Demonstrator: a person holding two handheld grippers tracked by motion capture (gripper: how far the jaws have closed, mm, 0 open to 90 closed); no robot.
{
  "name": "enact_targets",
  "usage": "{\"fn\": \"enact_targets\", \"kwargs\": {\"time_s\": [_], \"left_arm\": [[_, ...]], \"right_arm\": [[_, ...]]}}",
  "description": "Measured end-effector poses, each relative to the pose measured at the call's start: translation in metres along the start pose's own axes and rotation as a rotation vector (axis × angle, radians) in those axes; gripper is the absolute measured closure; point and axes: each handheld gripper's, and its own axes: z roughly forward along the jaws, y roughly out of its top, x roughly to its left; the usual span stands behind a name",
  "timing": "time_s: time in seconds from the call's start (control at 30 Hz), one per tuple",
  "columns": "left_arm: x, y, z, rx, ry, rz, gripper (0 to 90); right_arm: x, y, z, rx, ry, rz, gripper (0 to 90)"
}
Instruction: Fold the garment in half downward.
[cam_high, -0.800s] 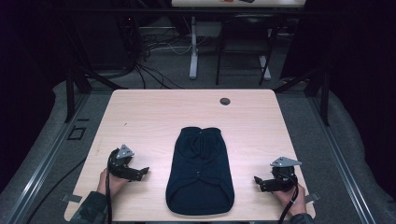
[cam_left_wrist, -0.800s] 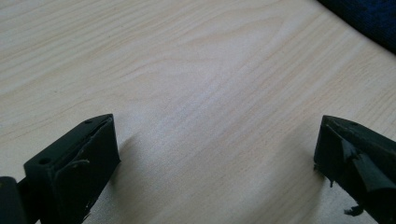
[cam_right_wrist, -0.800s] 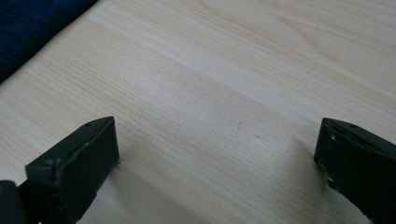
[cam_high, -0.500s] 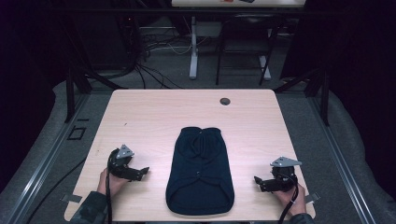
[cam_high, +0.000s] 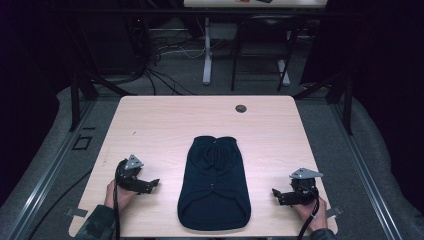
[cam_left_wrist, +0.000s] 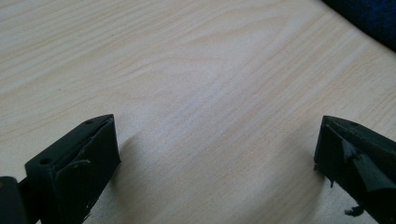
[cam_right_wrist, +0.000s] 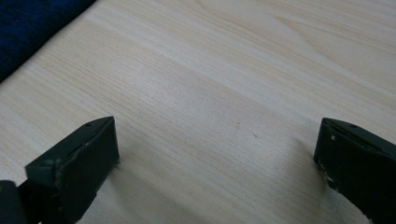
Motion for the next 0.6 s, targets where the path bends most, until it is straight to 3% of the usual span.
{"fn": "enact_targets", "kwargs": {"time_s": [0.47,0.6], "left_arm": [[0.002,0.008,-0.007,-0.039,-0.013,-0.023,0.0],[-0.001,0.014,-0.009,-0.047,-0.034,-0.029,0.0]], "right_arm": [[0.001,0.003,-0.003,0.014,-0.008,0.002,0.0],[0.003,0.010,-0.007,-0.003,-0.007,0.005,0.0]]}}
